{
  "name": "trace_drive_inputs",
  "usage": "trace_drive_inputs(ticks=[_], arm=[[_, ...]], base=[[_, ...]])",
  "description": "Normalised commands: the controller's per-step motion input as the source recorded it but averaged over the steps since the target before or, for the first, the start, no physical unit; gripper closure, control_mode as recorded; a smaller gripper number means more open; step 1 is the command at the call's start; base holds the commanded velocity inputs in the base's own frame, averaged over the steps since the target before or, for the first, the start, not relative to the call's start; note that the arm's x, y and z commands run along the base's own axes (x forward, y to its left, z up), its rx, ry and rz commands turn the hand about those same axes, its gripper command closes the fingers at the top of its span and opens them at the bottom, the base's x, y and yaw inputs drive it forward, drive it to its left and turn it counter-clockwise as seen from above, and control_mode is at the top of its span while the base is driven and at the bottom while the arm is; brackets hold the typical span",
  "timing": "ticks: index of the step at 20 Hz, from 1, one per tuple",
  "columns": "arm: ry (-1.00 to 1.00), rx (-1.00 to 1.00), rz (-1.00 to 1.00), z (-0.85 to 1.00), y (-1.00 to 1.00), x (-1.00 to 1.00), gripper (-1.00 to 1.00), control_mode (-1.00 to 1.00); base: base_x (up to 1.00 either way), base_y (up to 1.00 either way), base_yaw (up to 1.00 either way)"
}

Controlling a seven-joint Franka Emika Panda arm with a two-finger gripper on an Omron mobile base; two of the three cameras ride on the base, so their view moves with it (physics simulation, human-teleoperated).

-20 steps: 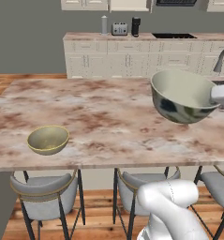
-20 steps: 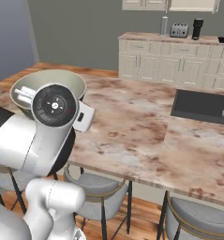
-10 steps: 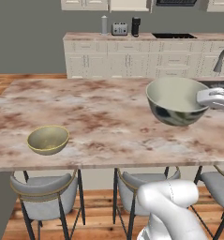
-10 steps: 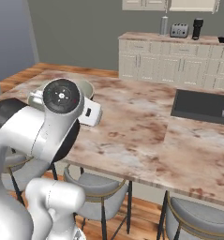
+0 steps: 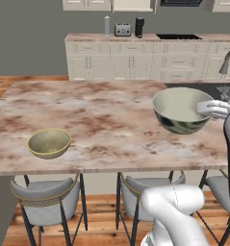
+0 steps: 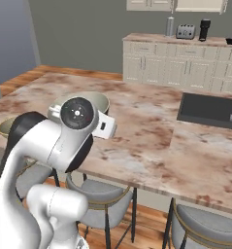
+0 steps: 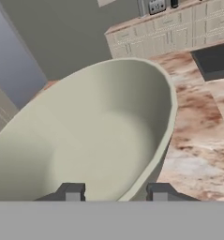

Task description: Pick up the bowls from the cabinet and place each bowl in front of a stool on the dining counter.

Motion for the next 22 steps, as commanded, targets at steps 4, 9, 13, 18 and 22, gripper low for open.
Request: trace_drive_inputs(ticks=[4,9,13,18,22], arm=[[-0.01,0.01,0.0,-0.58,-0.1,0.28,1.0,-1.0],[0.0,0.06,0.0,-0.45,-0.05,0.31,1.0,-1.0],[0.06,0.06,0.0,-0.35,-0.07,0.46,1.0,-1.0],[0.06,0.02,0.0,-0.2,-0.11,0.52,1.0,-1.0],[0.05,0.0,0.0,-0.17,-0.13,0.46,1.0,-1.0]], base=[[0.0,0.0,0.0],[0.0,0.0,0.0],[0.0,0.0,0.0],[0.0,0.0,0.0],[0.0,0.0,0.0]])
